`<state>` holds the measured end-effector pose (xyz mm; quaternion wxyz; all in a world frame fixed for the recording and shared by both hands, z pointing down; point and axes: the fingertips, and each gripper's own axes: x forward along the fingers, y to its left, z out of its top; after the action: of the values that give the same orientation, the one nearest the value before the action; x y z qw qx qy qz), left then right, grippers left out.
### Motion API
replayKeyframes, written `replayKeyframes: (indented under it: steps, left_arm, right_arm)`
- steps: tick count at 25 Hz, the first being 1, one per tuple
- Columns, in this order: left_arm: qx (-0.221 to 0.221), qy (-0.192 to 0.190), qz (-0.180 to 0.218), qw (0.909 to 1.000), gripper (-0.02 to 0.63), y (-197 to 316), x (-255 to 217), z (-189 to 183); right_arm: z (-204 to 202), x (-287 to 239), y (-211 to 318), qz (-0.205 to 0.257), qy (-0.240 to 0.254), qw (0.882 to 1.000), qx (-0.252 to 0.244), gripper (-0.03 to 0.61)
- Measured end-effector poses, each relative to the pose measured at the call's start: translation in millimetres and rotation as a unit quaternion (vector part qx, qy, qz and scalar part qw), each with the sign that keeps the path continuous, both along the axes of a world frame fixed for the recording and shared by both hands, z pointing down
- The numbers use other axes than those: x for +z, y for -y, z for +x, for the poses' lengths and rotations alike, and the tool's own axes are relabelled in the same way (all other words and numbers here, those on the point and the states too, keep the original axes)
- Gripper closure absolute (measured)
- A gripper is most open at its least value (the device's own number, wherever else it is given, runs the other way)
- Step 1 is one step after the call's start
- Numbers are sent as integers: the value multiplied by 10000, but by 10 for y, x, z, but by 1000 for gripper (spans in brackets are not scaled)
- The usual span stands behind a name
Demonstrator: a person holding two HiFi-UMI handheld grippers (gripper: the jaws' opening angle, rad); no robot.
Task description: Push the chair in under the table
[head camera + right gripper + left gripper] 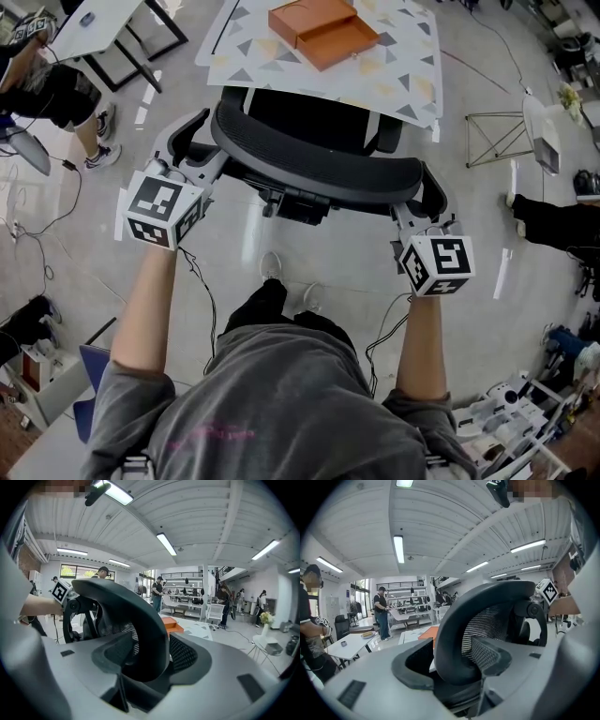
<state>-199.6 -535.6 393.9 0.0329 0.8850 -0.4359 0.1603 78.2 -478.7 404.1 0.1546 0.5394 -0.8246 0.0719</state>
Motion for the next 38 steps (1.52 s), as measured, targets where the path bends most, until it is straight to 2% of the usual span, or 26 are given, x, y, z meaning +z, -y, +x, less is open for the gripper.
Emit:
replayKeyframes:
  steps: [16, 26, 38]
  left_arm:
    - [-195, -58, 214, 9996, 392, -631, -228, 66]
    - [-348, -169, 377, 9985, 459, -1029, -382, 179]
    - [-433, -363, 537, 9970, 532, -1445, -500, 395]
  right_arm:
    - [62, -218, -467, 213, 302, 9991, -221, 344]
    - [50, -295, -762, 249, 562, 9968, -502, 353]
    - [69, -404, -1099, 418, 705, 9940, -721, 481]
